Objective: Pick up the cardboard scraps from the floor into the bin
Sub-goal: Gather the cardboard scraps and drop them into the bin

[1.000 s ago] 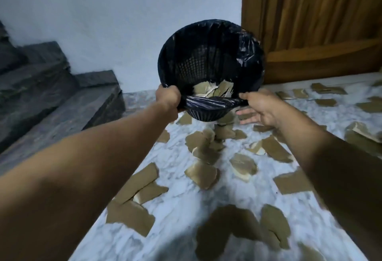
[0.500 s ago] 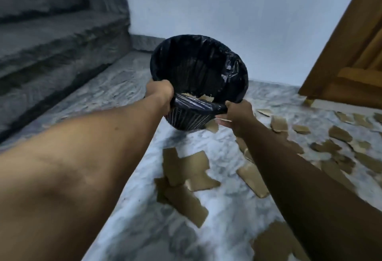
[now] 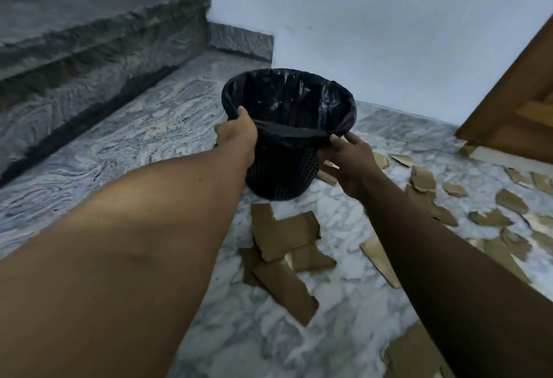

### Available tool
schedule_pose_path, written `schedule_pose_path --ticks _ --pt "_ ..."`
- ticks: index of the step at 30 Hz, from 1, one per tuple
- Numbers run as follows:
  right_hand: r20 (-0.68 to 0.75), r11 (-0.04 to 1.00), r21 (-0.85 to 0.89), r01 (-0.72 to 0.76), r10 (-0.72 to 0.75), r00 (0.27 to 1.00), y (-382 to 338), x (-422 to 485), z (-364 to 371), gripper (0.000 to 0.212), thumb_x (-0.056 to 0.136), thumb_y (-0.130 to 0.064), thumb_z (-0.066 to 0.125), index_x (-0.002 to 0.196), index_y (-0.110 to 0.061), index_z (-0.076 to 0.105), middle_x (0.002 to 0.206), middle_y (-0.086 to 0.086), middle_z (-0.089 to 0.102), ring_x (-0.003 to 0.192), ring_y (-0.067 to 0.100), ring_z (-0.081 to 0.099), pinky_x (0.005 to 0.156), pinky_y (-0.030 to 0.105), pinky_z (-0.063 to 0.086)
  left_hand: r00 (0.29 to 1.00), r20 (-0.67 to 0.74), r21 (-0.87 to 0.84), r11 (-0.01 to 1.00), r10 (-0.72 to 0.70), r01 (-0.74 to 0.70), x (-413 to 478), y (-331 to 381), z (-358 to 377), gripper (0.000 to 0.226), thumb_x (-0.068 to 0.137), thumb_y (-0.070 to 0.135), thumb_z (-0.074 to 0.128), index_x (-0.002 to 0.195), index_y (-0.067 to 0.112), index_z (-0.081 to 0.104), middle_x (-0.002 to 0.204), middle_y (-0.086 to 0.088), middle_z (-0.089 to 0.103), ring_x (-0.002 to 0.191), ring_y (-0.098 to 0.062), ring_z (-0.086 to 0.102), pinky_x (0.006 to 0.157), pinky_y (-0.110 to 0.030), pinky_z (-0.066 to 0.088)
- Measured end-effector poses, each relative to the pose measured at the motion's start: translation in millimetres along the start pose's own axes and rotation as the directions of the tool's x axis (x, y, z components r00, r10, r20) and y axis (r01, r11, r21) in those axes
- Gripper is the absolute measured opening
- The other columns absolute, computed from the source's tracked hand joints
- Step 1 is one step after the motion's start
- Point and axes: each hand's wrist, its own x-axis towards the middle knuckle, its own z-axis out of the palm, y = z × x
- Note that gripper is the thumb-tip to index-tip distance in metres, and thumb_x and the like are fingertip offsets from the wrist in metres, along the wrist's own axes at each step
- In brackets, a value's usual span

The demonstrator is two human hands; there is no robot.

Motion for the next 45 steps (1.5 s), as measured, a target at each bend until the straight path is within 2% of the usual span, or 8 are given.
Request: schedule_pose_path --ticks 4,7,11,16,24,28,37,45 --pt "0.001 0.999 -0.025 -0.028 0.028 1.000 -3 -3 -5 0.019 0.102 -0.012 0.048 0.110 -0.029 0.052 0.102 0.007 0.068 0.090 0.024 0.064 0.070 0.037 0.050 0.981 -0.191 -0.059 0.998 -0.025 0.015 -4 -17 -2 0.072 0.099 0.059 0.031 0.149 0.007 0.032 0.150 -0.019 0.040 0.133 -0.038 0.043 0.106 -0.047 0.035" --pt "-0.052 0.996 -0.054 -0.068 0.065 0.997 12 -7 -17 0.047 0.102 -0.015 0.049 0.146 -0.020 0.035 0.097 0.002 0.065 0.089 0.027 0.065 0.082 0.046 0.054 0.997 0.056 0.292 0.956 -0.058 0.039 -2 -47 -14 0.047 0.104 0.035 0.034 0.139 0.007 0.048 0.139 -0.014 0.053 0.117 -0.032 0.058 0.091 -0.039 0.051" --pt "-0.063 0.969 -0.179 -0.171 0.162 0.985 60 -25 -48 0.040 0.099 -0.019 0.054 0.138 -0.014 0.045 0.097 0.009 0.063 0.091 0.034 0.068 0.082 0.045 0.055 0.861 0.415 0.899 0.276 -0.292 -0.340 -37 -67 -26 0.031 0.102 0.014 0.043 0.128 0.000 0.051 0.106 -0.015 0.053 0.066 -0.021 0.051 0.051 -0.030 0.045" --pt "0.192 0.529 -0.842 0.107 0.108 0.975 140 -54 -71 0.044 0.095 -0.031 0.049 0.128 -0.003 0.061 0.120 0.014 0.066 0.115 0.028 0.062 0.095 0.027 0.044 0.734 0.610 0.675 -0.290 -0.297 -0.678 -64 -83 5 0.019 0.091 0.024 0.056 0.094 0.007 0.063 0.110 -0.016 0.067 0.083 -0.029 0.060 0.075 -0.039 0.053" --pt "0.328 0.103 -0.943 0.315 0.144 0.934 220 -128 -33 0.053 0.100 -0.038 0.037 0.151 -0.028 0.026 0.143 0.007 0.041 0.132 0.038 0.034 0.101 0.055 0.032 0.826 0.533 0.818 -0.140 -0.180 -0.558 -70 -180 36 0.066 0.094 0.031 0.049 0.152 0.016 0.023 0.155 -0.017 0.022 0.144 -0.044 0.017 0.114 -0.061 0.018" --pt "0.312 0.081 -0.949 0.306 0.080 0.947 221 -130 -45 0.040 0.098 -0.018 0.045 0.138 -0.024 0.049 0.138 0.003 0.043 0.126 0.028 0.041 0.095 0.047 0.038 0.854 0.515 0.847 -0.109 -0.067 -0.520 -57 -202 25 0.066 0.092 0.030 0.049 0.150 0.018 0.021 0.152 -0.018 0.030 0.140 -0.042 0.024 0.110 -0.058 0.022" --pt "0.211 0.384 -0.913 0.139 0.152 0.966 213 -142 -67 0.066 0.094 -0.005 0.049 0.150 -0.023 0.020 0.150 0.009 0.030 0.139 0.031 0.032 0.110 0.049 0.034 0.825 0.536 0.844 -0.119 0.178 -0.522 -60 -200 17 0.081 0.074 0.072 0.059 0.129 0.013 0.051 0.128 -0.010 0.044 0.120 -0.034 0.033 0.093 -0.049 0.031" --pt "-0.127 0.556 -0.797 -0.236 0.227 0.966 191 -118 -90 0.060 0.090 -0.040 0.055 0.143 -0.017 0.039 0.143 0.010 0.036 0.137 0.032 0.032 0.108 0.048 0.030 0.815 0.544 0.815 -0.105 -0.200 -0.570 -48 -148 -32 0.074 0.084 0.077 0.042 0.129 0.020 0.056 0.145 -0.012 0.044 0.132 -0.037 0.036 0.109 -0.048 0.029"
